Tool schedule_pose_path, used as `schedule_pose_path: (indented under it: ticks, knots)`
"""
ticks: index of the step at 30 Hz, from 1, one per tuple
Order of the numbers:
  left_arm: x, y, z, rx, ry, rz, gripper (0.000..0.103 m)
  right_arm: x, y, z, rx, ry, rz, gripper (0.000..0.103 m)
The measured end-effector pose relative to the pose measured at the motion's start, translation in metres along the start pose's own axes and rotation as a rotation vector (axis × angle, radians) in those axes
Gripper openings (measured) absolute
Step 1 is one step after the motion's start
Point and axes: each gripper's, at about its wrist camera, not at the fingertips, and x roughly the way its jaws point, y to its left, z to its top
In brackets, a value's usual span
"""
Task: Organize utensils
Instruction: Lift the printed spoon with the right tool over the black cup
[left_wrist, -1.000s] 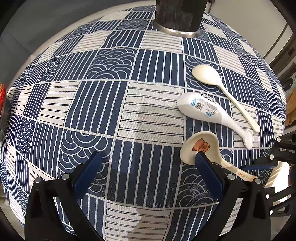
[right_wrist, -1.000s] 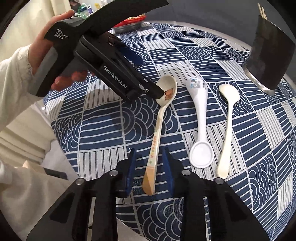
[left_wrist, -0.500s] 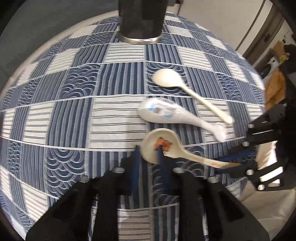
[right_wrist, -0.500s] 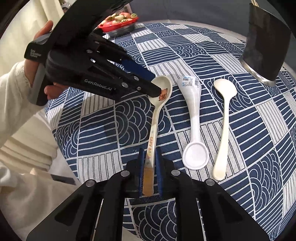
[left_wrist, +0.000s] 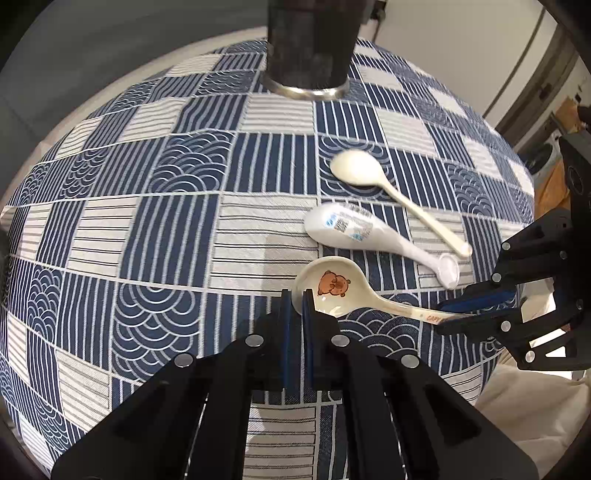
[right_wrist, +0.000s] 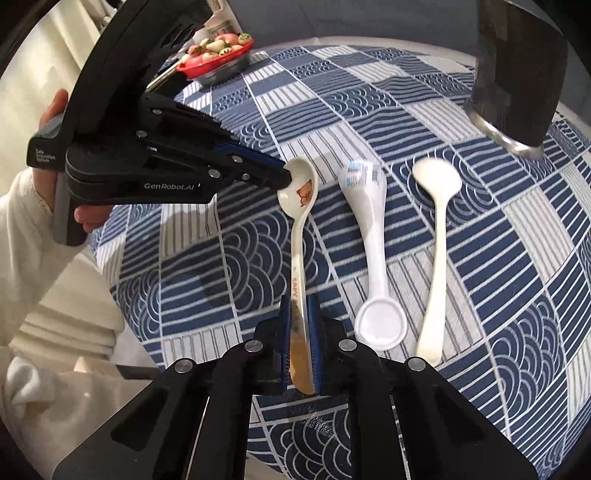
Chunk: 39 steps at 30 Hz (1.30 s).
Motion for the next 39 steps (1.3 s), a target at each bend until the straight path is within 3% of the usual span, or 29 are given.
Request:
schedule_pose_path:
  ticks: [11,23,33,39]
  knots:
    - [-0.045,0.016,0.009,-0.052,-0.099,0.01,0.004,-0.018,0.012,0.026,-0.097,-0.032,-0.046,0.008]
    - [-0.096,0.027,0.028,-0.041,-0.167,0.122,0.004,-0.039,0.015,0.07,-0.169,-0.103,-0.063,0.008]
    - [-0.132,0.034,0.052,-0.1,-0.214,0.247,0.004,-0.056,0.006,0.112,-0.255,-0.149,-0.014,0.008]
    - [-0.151,0.032,0.069,-0.154,-0.237,0.279,0.004,-0.074,-0.005,0.137,-0.336,-0.161,-0.01,0.009]
